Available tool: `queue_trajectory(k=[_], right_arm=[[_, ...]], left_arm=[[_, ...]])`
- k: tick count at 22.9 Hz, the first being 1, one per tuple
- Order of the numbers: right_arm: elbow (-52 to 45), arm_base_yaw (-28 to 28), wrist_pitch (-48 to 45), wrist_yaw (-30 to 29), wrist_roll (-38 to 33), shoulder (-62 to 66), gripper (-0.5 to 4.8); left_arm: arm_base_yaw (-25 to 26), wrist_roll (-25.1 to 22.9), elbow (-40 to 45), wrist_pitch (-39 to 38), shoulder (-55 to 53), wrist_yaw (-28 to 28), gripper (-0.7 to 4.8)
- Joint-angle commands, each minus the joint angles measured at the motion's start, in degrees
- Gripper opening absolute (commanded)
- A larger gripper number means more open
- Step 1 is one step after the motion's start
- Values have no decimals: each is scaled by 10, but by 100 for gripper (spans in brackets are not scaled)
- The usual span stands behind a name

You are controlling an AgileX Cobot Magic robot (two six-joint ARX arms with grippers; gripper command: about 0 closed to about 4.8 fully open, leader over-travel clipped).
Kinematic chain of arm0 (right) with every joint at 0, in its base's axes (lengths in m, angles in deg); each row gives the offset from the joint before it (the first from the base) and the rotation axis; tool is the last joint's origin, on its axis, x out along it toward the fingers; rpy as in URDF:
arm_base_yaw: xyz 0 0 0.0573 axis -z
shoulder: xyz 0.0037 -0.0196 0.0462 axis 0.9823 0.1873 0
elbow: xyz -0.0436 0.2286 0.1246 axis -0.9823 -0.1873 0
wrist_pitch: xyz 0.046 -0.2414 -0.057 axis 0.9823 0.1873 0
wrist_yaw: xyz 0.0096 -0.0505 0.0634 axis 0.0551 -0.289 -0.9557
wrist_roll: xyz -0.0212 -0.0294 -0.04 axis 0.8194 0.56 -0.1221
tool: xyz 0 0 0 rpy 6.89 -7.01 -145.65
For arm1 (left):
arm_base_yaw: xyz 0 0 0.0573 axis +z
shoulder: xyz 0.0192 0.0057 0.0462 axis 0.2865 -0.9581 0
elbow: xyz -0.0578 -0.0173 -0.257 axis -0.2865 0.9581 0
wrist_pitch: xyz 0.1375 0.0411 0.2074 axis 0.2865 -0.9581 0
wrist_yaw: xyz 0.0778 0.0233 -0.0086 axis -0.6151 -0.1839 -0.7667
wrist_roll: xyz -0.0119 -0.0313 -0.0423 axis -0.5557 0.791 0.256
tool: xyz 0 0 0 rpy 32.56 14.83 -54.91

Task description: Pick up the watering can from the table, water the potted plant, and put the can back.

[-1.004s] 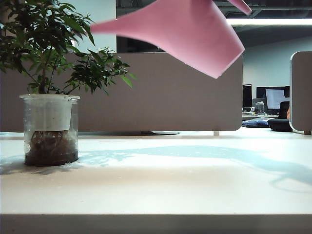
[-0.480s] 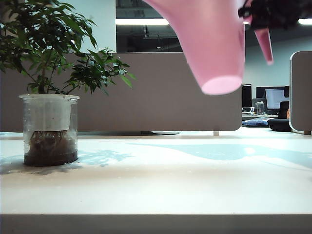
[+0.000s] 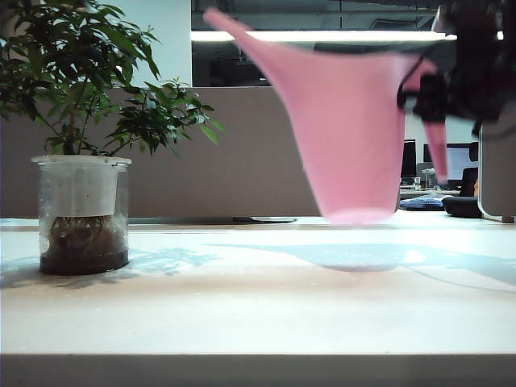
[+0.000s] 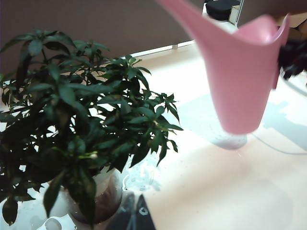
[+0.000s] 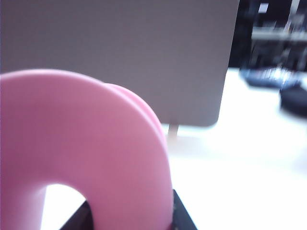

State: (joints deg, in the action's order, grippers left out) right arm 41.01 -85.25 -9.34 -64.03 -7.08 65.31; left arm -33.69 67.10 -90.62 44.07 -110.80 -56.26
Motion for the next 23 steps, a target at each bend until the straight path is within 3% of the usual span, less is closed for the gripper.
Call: queue_trajectory(k=[1, 7, 11, 15, 18, 23], right_arm=[[3, 0, -68, 1, -49, 43, 134], [3, -1, -159, 5, -39, 94, 134], [5, -3, -177, -3, 62, 101, 135], [2, -3, -173, -2, 54, 132, 156], [-13, -3, -169, -1, 43, 133, 225], [-28, -3, -157, -1, 43, 123, 236]], left_arm=[[0, 0, -3, 6, 1, -1, -5], [0, 0, -3, 5, 1, -2, -5], [0, 0, -3, -2, 1, -2, -5], [0, -2, -1, -2, -1, -2, -5], [0, -2, -1, -2, 0, -2, -5], [0, -2, -1, -2, 0, -2, -5]])
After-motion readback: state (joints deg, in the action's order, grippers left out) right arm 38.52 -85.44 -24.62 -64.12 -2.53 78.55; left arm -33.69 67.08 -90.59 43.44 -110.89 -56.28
